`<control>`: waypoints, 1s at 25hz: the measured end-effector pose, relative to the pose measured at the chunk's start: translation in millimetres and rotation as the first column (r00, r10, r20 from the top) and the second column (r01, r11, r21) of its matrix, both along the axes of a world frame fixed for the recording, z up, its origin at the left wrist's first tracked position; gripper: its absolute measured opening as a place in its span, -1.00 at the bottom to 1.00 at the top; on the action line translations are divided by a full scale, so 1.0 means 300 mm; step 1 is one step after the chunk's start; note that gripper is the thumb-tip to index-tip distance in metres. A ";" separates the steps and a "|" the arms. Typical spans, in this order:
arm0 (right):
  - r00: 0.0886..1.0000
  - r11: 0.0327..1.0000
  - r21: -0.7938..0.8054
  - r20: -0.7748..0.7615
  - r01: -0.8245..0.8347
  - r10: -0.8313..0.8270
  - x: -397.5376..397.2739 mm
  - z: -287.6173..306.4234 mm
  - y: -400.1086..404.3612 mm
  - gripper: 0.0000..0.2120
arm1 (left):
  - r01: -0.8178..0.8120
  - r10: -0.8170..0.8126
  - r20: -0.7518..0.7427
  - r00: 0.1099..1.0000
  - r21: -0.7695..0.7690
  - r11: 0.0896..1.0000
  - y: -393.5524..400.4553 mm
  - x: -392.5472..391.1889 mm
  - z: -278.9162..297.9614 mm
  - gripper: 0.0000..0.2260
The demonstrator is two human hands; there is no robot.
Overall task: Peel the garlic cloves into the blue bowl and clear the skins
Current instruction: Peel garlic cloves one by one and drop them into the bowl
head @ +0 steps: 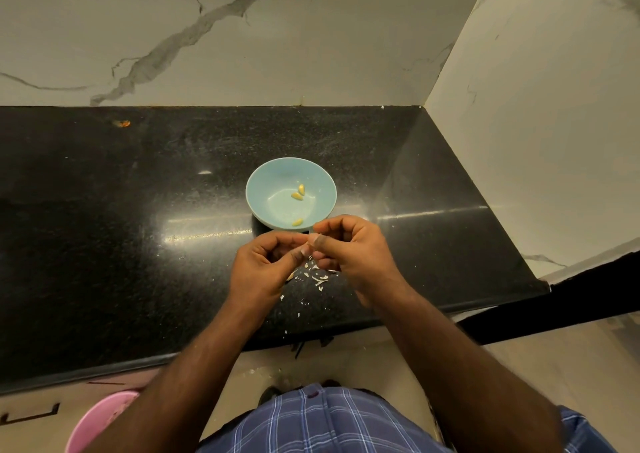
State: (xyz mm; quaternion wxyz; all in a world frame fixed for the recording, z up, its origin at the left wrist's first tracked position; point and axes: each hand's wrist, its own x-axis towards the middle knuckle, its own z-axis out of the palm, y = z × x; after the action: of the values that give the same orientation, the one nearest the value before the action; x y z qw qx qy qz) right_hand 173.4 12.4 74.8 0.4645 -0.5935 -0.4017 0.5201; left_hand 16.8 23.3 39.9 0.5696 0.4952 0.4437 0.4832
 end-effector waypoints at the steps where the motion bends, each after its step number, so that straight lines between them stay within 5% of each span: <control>1: 1.000 1.000 -0.018 -0.031 0.002 -0.002 -0.001 -0.001 0.000 -0.82 | 0.002 -0.002 -0.014 1.000 0.003 1.000 -0.001 -0.001 0.002 -0.83; 7: 0.993 0.999 -0.051 -0.115 -0.007 0.001 0.012 0.002 -0.007 -0.77 | 0.006 -0.006 -0.026 1.000 0.001 1.000 -0.005 -0.002 0.003 -0.87; 25: 0.970 0.992 0.087 0.232 -0.094 0.072 0.047 -0.024 0.001 -0.75 | 0.070 -0.065 -0.092 0.994 0.050 0.996 0.004 0.022 -0.026 -0.83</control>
State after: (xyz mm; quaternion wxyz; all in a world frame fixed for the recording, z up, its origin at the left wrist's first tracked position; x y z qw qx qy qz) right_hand 187.5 12.7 67.6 0.4215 -0.6087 -0.5020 0.4470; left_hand 23.3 24.6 32.2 0.5517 0.5462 0.4389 0.4523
